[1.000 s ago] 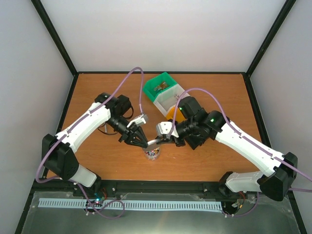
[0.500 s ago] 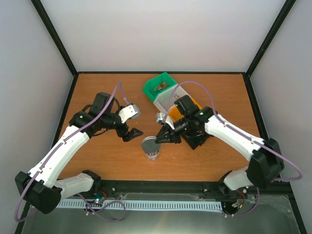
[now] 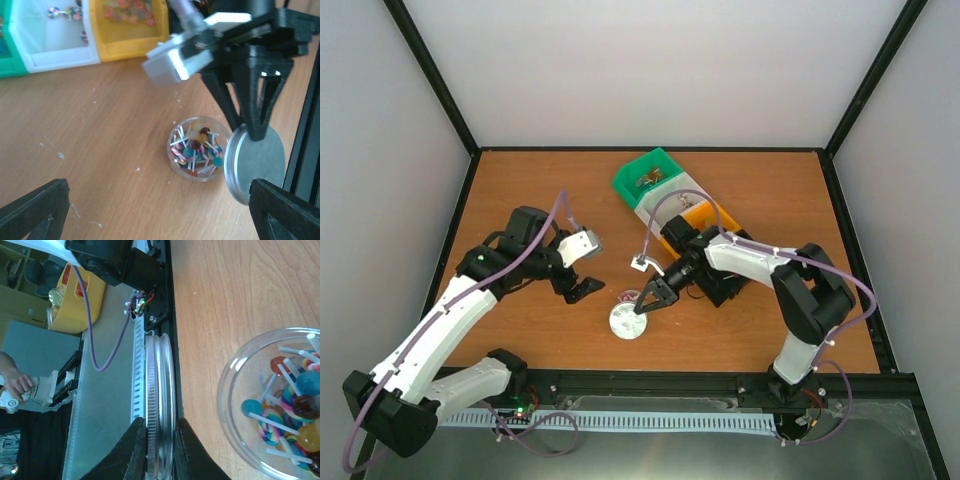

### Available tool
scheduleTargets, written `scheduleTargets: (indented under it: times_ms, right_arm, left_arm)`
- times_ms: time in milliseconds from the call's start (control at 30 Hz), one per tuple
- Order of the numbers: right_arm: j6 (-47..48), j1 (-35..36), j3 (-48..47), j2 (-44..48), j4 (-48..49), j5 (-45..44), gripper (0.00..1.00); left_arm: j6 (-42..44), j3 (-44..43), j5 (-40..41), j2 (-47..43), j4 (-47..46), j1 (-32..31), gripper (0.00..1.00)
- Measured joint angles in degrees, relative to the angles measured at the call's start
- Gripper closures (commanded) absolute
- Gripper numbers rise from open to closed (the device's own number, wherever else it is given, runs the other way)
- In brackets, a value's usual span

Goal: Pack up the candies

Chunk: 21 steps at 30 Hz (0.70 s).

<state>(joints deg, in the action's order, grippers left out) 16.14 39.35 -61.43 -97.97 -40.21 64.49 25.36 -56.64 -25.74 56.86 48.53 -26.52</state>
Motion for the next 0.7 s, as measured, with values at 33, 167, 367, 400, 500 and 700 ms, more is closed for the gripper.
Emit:
scheduleTargets:
  times_ms: [33, 167, 367, 400, 500, 700]
  right_arm:
    - [-0.3, 0.0, -0.3, -1.0, 0.1, 0.1, 0.93]
    - [-0.8, -0.2, -2.3, -5.2, -0.5, 0.4, 0.92]
    - [-0.6, -1.9, -5.9, -8.3, -2.4, 0.7, 0.93]
    - [-0.5, -2.1, -6.4, -8.6, -2.8, 0.7, 0.93]
    - [-0.2, -2.7, -7.5, -9.6, -3.4, 0.4, 0.93]
    - [0.3, -4.0, -7.8, -10.4, -4.7, -0.9, 0.91]
  left_arm:
    - [0.7, 0.4, 0.0, 0.0, 0.1, -0.5, 0.0]
    - [3.6, 3.8, 0.2, 0.4, 0.3, -3.3, 0.02]
    - [7.2, 7.0, 0.7, 0.1, 1.0, -5.9, 0.11]
    - [8.0, 7.2, 1.3, -0.1, 1.0, -6.8, 0.13]
    - [10.1, 8.4, 3.8, -0.5, 0.6, -10.2, 0.16]
    - [12.9, 13.2, 9.0, 0.7, -1.3, -18.1, 0.27]
